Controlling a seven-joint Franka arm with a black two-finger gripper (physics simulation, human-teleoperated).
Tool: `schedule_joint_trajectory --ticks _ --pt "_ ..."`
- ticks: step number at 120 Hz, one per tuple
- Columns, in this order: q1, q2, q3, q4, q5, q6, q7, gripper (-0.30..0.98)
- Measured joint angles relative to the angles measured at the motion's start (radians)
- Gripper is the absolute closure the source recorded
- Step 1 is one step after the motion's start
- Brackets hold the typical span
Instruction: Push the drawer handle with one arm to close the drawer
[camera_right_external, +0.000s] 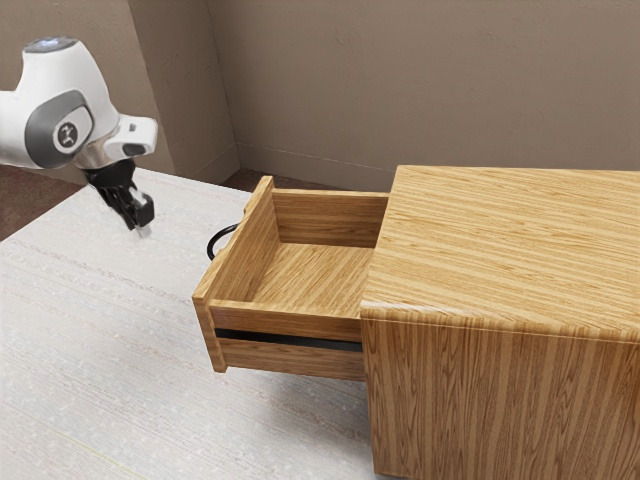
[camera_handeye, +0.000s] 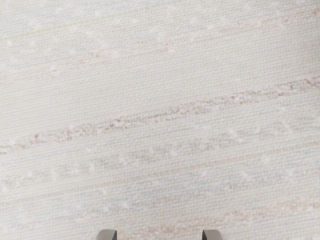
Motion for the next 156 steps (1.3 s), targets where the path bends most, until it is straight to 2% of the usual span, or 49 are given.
schedule_joint_trajectory --ticks 12,21,30,53,74,88,107,117,135,156 --pt "-0.021 -0.007 0.032 -0.024 0.024 0.044 0.160 0.64" --pt "-0.016 -0.001 0.071 -0.033 -0.011 0.067 0.264 0.69" --pt "-0.040 0.002 0.082 -0.036 -0.018 0.091 0.377 0.72" --pt "-0.128 0.092 0.080 0.013 -0.040 0.127 0.696 0.77" --pt "-0.184 0.068 0.081 0.010 -0.081 0.129 0.933 0.78" --pt "-0.162 0.064 0.095 0.015 -0.157 0.062 1.072 0.78" --pt "-0.185 0.027 0.103 -0.007 -0.222 -0.018 1.223 0.78" --pt "-0.194 0.052 0.104 0.006 -0.259 -0.044 1.286 0.78" --pt "-0.195 0.066 0.103 0.047 -0.328 -0.069 1.360 0.79" --pt "-0.204 0.080 0.099 0.086 -0.369 -0.085 1.417 0.79"
